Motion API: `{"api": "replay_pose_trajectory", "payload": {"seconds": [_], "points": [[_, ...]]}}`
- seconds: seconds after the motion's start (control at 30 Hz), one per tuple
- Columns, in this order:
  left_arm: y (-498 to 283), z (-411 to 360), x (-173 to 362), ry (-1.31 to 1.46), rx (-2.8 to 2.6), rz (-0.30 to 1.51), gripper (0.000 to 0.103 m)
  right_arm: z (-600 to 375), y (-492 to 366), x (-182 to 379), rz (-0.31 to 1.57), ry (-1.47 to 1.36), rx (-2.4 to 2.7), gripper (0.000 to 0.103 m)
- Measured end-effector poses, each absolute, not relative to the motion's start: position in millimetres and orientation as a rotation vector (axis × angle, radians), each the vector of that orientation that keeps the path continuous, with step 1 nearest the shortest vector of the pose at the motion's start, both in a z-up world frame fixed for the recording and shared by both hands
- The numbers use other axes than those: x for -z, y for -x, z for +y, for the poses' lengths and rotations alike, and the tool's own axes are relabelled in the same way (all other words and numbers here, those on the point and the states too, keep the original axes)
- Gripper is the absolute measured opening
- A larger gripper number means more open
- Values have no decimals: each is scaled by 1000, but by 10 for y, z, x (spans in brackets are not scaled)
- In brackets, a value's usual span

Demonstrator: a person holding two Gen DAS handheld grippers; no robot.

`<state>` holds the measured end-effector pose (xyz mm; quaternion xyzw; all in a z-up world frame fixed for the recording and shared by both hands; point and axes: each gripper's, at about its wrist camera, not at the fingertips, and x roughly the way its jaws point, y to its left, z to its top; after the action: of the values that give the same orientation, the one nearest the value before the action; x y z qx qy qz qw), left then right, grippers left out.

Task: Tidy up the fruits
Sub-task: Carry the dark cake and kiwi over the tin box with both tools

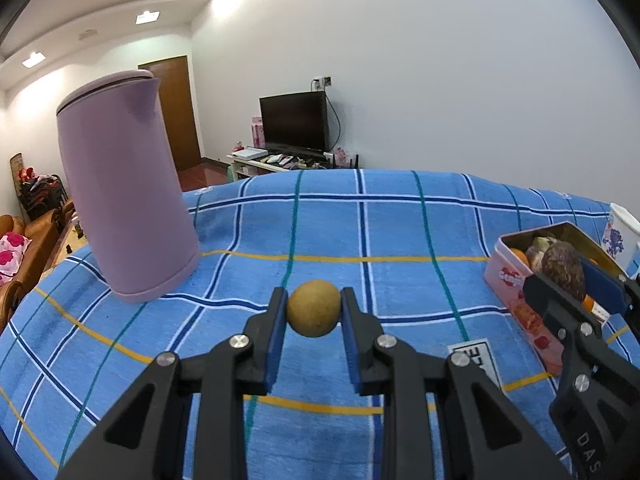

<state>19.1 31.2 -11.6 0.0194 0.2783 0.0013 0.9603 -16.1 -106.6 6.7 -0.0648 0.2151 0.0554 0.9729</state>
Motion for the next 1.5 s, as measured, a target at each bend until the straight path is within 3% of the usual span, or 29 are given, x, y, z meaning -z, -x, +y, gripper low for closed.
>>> {"api": "replay_pose_trajectory", "payload": {"seconds": [1.5], "points": [[-157, -881, -60, -69, 202, 538, 28, -2310, 280, -232, 384, 50, 94, 41]]}}
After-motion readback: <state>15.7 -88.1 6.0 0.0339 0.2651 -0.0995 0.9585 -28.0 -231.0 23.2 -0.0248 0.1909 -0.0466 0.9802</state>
